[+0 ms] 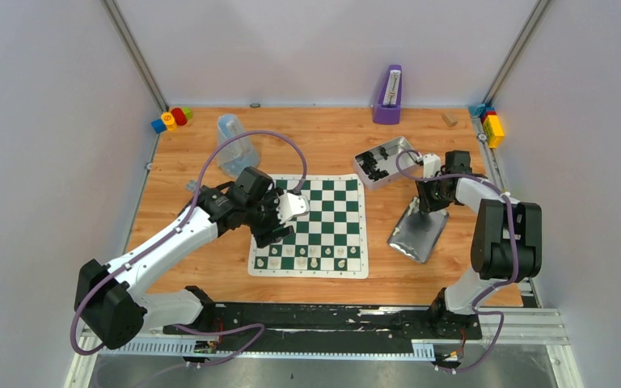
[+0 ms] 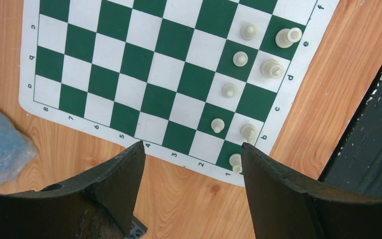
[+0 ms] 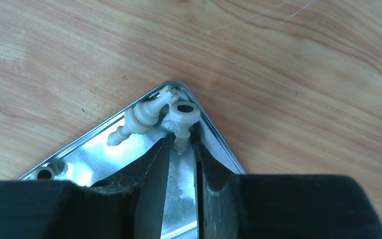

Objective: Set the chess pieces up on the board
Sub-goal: Pick up the chess piece from the storage box.

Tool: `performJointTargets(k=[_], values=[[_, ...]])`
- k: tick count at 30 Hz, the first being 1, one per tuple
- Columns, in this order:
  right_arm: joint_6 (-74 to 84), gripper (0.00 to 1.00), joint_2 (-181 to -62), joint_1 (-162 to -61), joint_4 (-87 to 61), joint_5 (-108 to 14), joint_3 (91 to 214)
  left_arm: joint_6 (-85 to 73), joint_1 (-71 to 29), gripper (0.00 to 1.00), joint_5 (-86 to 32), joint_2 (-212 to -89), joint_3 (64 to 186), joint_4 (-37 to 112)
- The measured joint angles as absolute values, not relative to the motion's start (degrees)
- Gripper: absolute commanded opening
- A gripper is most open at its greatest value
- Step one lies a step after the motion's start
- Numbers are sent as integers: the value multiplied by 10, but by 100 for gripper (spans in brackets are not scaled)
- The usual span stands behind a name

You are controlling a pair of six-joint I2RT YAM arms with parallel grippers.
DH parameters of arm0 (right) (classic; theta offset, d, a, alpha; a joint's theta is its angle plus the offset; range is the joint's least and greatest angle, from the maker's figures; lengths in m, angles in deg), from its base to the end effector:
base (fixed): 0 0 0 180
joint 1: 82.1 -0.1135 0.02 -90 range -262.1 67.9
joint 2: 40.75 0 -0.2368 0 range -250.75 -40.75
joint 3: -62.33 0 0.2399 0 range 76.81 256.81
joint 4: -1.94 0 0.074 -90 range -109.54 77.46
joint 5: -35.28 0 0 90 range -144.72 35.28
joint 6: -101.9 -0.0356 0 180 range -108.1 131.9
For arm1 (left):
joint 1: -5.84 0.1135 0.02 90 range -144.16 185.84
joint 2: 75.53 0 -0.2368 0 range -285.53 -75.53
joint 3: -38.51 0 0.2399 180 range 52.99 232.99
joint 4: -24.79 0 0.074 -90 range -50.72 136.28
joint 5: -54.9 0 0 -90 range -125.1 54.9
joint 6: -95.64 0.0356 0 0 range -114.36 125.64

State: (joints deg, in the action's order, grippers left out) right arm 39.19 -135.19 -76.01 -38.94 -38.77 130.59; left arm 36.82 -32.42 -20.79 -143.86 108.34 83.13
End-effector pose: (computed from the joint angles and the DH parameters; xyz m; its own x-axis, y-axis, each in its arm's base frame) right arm 0.2952 -0.0217 0.1441 -0.8117 -0.3567 -0.4624 -0.4238 0.9046 0.0462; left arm 0.1765 -0.1504 0.2490 -0.1968 0.7941 -0.5751 0.9445 0.3109 0.1062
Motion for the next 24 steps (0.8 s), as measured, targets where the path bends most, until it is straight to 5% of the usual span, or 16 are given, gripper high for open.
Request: performJointTargets(k=[17,24], values=[[403,1,-1358,-760,-367,-391,1308,366,-324,79,-208,-1439,1083,831],[454,0,-1294,-761,-445,-384,1309,354,-324,79,-209,-1438,1083,826]])
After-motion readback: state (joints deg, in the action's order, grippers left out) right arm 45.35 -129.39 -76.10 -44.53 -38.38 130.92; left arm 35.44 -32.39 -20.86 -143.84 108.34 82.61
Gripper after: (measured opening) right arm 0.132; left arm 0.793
